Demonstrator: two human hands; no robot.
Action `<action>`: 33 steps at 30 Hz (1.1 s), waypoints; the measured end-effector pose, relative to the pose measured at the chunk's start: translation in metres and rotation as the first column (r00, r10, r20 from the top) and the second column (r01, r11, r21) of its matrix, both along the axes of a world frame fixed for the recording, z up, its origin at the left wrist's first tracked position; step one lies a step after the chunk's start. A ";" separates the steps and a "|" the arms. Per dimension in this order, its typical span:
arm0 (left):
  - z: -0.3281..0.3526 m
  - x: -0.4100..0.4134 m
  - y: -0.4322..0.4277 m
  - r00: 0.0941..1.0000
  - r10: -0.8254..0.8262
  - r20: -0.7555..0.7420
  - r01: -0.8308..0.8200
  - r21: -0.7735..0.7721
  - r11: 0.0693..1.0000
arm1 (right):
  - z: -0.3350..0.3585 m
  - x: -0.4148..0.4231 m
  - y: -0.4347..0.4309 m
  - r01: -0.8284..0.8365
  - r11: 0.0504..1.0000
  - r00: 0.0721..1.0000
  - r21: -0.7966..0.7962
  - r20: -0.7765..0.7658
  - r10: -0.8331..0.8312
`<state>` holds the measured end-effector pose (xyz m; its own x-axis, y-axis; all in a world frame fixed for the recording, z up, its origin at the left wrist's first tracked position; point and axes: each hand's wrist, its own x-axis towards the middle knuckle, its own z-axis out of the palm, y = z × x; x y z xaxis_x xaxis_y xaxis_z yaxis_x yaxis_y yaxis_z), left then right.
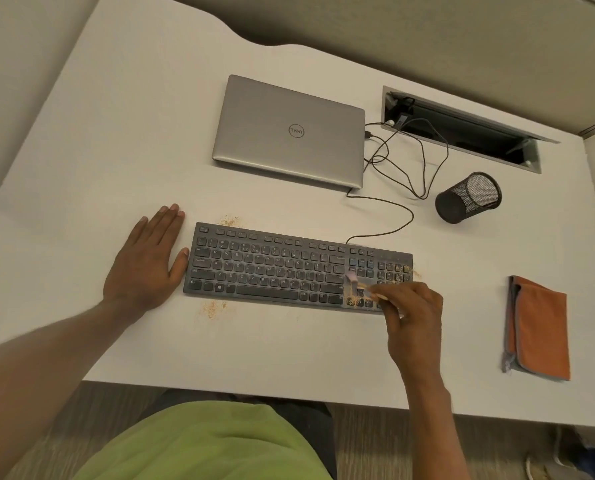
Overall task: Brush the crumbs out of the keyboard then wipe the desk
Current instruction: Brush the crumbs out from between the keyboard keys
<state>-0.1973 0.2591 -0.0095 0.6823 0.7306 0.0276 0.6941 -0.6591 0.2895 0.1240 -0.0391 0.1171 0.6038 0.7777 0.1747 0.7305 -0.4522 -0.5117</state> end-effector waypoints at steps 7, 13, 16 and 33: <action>0.000 0.000 0.000 1.000 0.001 -0.003 -0.001 0.004 1.000 | 0.012 0.003 -0.011 -0.004 1.000 1.000 0.021 -0.025 0.005; 0.001 0.000 0.000 1.000 -0.002 -0.004 0.002 0.000 1.000 | 0.001 0.007 0.005 -0.070 0.997 0.997 0.027 -0.041 0.071; 0.000 0.000 0.000 1.000 0.002 -0.006 -0.002 -0.003 1.000 | -0.004 0.020 -0.006 -0.034 0.999 0.999 -0.005 0.019 0.034; 0.002 0.000 0.000 1.000 0.000 -0.003 0.000 0.000 1.000 | -0.005 0.021 -0.013 0.048 0.999 0.994 -0.019 0.103 -0.046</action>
